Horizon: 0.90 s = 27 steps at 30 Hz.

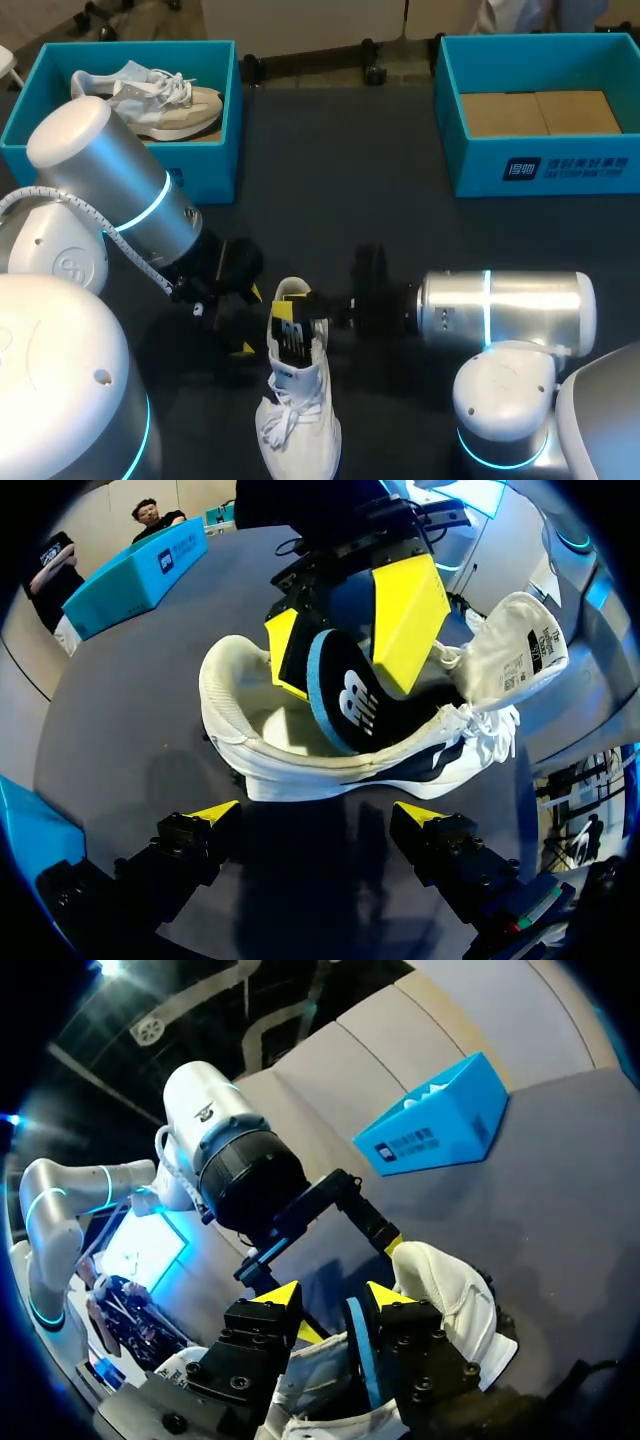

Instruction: Take the shoe out of the shoebox, open the shoe tongue, remove and reinsert the insole, then place the shoe into the shoebox

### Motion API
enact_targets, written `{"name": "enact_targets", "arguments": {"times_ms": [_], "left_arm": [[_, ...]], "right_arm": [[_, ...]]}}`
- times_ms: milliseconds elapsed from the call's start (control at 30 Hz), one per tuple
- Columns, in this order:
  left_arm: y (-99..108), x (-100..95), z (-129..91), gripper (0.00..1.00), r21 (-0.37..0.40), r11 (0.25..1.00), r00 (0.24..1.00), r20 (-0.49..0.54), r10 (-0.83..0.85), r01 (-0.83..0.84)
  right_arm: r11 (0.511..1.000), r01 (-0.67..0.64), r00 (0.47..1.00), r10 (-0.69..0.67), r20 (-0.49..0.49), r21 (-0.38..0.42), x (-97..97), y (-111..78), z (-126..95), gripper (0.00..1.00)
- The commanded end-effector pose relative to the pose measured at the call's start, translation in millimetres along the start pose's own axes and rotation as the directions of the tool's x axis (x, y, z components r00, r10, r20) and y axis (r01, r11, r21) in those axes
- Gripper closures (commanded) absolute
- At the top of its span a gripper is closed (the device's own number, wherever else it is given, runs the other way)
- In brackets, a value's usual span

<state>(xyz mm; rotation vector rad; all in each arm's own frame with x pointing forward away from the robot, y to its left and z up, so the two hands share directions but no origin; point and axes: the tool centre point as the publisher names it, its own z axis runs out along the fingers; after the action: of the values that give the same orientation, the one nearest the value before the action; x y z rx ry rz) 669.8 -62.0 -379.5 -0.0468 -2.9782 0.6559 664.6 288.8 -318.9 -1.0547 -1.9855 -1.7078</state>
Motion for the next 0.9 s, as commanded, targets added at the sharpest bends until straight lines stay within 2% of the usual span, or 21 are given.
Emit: {"name": "enact_targets", "arguments": {"times_ms": [33,467,700,900], "left_arm": [[0.9,1.0,0.6,0.0,0.002,1.0,1.0,0.002,0.001,-0.001],[0.9,1.0,0.6,0.0,0.002,1.0,1.0,0.002,0.001,-0.001],[0.9,1.0,0.6,0.0,0.002,1.0,1.0,0.002,0.001,-0.001],[4.3,-3.3,-13.9,0.0,-0.002,1.0,1.0,-0.021,-0.009,0.009]], "right_arm": [[1.0,0.003,1.0,-0.003,0.013,0.017,3.3,6.4,-1.6,0.59],[0.998,0.004,0.999,-0.007,0.04,0.057,-3.6,22.9,-23.1,0.6],[0.993,-0.007,0.998,-0.001,0.066,0.119,-8.7,28.7,-31.4,0.62],[0.983,-0.015,0.997,0.0,0.08,0.183,-12.9,32.2,-37.7,0.68]]}}
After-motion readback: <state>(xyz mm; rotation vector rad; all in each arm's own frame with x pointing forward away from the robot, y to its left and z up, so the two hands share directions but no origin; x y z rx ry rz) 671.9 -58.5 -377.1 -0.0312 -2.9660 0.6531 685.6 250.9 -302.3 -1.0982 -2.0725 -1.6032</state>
